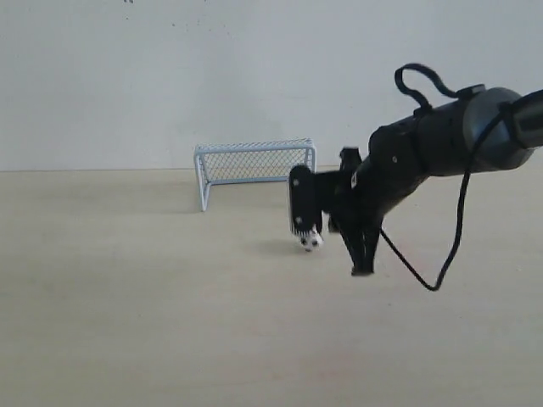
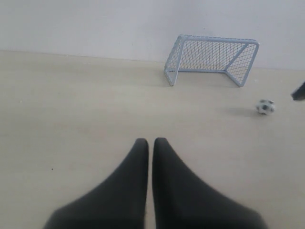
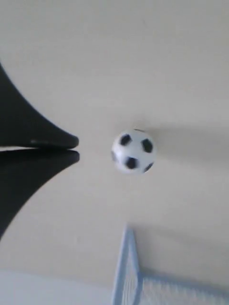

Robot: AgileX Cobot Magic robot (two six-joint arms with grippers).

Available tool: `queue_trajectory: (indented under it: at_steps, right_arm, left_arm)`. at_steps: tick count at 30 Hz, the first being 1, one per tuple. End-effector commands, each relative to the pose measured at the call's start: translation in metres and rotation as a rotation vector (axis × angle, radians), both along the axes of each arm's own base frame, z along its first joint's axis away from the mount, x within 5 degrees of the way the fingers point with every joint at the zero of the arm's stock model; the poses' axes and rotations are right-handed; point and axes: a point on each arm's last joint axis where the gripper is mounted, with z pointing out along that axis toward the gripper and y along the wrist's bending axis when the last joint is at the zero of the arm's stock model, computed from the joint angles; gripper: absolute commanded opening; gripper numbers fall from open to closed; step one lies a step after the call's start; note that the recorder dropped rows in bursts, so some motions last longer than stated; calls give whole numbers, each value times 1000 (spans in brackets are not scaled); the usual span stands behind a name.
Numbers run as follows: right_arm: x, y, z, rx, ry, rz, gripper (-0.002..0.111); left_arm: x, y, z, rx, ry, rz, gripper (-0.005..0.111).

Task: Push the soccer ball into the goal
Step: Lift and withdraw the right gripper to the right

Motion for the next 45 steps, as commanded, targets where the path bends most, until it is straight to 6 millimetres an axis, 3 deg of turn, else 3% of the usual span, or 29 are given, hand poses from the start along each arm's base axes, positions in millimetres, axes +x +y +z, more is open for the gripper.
queue_trajectory:
  at_steps: [1,8,17,24,32,45]
  right_arm:
    - [0,1,42,109,-133,-37,0]
    - [-12,-7,53,105,-40,-113,0]
    - [-22,-20,64,344,134,-616,0]
    - [-34,-62,70,307,294,-951,0]
    - [-54,-99,87,403,321,-1262,0]
    - [-59,-101,94,406,327,-1291,0]
  left_arm:
    - [0,0,-1,8,-3,3,4]
    - [0,0,-1,8,-3,3,4]
    - [0,0,-1,8,-3,3,4]
    - [0,0,-1,8,-3,3,4]
    - [0,0,-1,8,-3,3,4]
    - [0,0,-1,8,-3,3,4]
